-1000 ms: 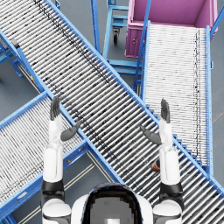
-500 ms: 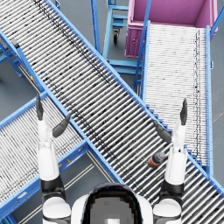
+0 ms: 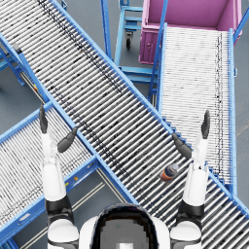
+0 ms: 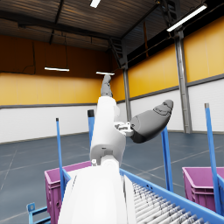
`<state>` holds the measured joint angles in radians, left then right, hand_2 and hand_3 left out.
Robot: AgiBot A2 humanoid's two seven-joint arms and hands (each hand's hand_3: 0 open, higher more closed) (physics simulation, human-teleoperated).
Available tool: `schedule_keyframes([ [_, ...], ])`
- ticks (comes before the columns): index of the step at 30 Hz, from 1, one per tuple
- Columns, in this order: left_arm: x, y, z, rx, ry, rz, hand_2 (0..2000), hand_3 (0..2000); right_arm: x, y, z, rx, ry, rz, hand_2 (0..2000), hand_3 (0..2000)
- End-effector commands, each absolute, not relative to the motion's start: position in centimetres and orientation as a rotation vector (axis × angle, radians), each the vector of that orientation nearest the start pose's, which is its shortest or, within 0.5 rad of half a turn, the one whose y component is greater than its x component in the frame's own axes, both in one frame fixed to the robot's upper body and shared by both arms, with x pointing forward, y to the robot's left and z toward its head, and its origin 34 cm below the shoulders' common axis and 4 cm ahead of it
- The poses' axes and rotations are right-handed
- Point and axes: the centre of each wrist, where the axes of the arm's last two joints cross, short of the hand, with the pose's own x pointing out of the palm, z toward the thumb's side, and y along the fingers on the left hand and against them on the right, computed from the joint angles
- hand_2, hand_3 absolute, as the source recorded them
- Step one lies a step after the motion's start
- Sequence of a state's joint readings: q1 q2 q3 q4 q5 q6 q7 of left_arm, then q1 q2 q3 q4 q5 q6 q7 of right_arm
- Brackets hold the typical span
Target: Pick up the oil and place it on the left assembly line, put the cola on the right, and keep Sprite still
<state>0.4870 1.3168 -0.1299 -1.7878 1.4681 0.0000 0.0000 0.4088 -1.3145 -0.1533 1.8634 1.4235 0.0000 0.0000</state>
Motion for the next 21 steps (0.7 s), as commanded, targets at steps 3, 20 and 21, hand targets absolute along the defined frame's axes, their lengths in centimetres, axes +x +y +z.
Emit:
schedule_keyframes([
  [3,27.0,26.1,30.5,0.664,-0.45,-1.366,0,0,25.3,-26.4,30.2,-0.657,-0.485,1.363,0,0],
  [20,26.7,26.0,31.1,0.679,-0.478,-1.357,0,0,24.9,-26.6,31.0,-0.681,-0.515,1.341,0,0],
  [21,26.6,25.9,31.2,0.682,-0.481,-1.356,0,0,24.8,-26.6,31.1,-0.685,-0.519,1.339,0,0],
])
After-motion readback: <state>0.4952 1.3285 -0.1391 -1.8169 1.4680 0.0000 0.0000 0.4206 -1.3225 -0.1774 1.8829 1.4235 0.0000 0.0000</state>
